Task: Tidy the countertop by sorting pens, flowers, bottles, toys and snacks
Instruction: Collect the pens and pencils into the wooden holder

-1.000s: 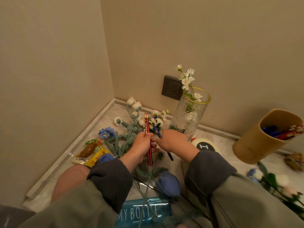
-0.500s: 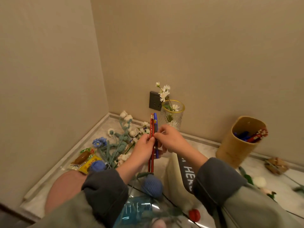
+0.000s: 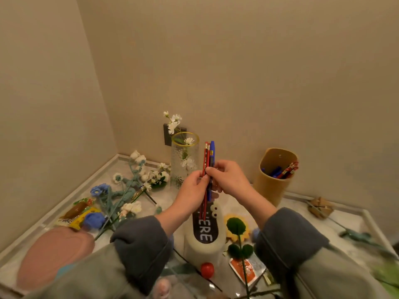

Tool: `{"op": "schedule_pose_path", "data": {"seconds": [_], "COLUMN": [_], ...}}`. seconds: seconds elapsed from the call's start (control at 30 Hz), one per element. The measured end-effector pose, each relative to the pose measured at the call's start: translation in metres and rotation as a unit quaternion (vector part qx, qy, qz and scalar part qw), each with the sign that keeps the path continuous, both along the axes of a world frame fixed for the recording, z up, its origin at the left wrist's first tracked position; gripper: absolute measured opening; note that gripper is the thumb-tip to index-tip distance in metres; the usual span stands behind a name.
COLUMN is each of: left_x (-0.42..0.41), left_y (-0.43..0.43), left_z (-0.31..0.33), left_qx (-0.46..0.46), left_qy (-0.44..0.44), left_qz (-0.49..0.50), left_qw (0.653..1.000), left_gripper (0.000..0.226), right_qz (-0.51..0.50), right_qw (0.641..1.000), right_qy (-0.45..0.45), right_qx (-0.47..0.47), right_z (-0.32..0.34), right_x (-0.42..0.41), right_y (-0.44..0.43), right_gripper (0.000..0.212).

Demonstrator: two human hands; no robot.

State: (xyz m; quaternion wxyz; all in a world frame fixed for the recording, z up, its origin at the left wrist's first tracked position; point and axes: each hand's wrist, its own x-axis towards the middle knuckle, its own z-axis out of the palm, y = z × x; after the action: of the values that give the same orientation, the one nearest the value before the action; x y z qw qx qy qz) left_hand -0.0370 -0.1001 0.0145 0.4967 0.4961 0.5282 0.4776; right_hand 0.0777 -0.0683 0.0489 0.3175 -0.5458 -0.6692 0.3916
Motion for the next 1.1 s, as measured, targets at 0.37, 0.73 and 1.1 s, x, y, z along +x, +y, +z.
{"op": "schedule_pose_path", "data": {"seconds": [0.37, 0.73, 1.1], "left_x": [0.106, 0.157, 0.137], "left_y": [0.044, 0.112, 0.117], "left_z": [0.033, 0.029, -0.001], "left_qx": [0.117, 0.182, 0.160], "left_qy": [0.060, 0.207, 0.264], "left_qz": [-0.040, -0.013, -0.029], "left_qw": [0.990, 0.961, 0.951], "left_gripper": [0.018, 0.018, 0.041], "right_qz": [-0.087, -0.152, -0.164], "right_qw": [0.987, 0.975, 0.976], "right_qy": [-0.008, -0.034, -0.093], "right_qx": [0.137, 0.156, 0.112], "right_z": [0.028, 0.021, -0.003], "right_x": [0.116, 0.166, 0.172], "right_y": [0.011, 0.056, 0.067], "right_gripper": [0.008, 0.008, 0.032]}}
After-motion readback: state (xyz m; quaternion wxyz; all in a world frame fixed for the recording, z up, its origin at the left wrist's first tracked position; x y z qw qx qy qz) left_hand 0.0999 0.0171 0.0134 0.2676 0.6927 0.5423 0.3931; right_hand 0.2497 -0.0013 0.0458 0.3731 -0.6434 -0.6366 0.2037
